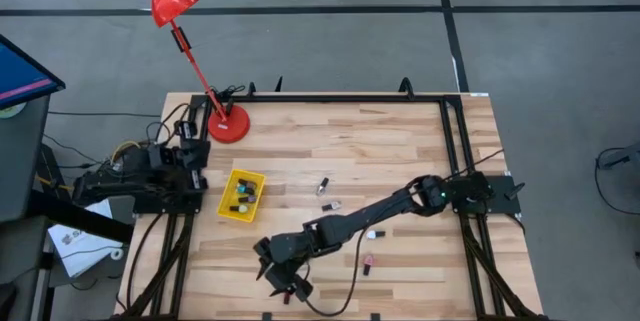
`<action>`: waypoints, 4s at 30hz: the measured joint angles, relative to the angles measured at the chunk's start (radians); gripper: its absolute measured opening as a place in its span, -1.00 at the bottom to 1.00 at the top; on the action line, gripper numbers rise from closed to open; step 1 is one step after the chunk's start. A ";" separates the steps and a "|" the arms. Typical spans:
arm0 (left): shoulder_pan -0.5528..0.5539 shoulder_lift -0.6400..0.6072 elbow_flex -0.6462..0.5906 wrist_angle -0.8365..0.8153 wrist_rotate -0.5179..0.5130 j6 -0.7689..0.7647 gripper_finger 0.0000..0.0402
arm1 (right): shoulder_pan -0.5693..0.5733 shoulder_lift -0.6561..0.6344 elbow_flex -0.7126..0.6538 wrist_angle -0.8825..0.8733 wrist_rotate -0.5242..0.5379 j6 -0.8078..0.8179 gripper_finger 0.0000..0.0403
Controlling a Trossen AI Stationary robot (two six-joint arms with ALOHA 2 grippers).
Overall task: Pick & Place Nail Polish
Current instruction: Put the red nail polish bottle into the yellow basket
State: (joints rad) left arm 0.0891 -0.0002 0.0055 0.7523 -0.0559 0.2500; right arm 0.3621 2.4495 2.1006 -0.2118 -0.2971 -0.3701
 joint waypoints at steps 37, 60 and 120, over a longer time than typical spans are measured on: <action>0.000 0.000 0.000 -0.068 0.000 0.000 -0.93 | 0.004 0.115 0.004 -0.162 -0.039 -0.189 0.32; 0.000 0.000 0.000 -0.064 0.000 0.000 -0.93 | -0.023 0.165 0.006 -0.163 -0.057 -0.077 -0.44; 0.002 0.000 0.000 -0.064 0.000 0.000 -0.93 | -0.272 0.157 0.251 0.003 0.416 0.292 -0.44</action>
State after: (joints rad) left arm 0.0910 -0.0001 0.0055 0.6888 -0.0559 0.2498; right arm 0.0902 2.6068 2.3512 -0.2092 0.1192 -0.0776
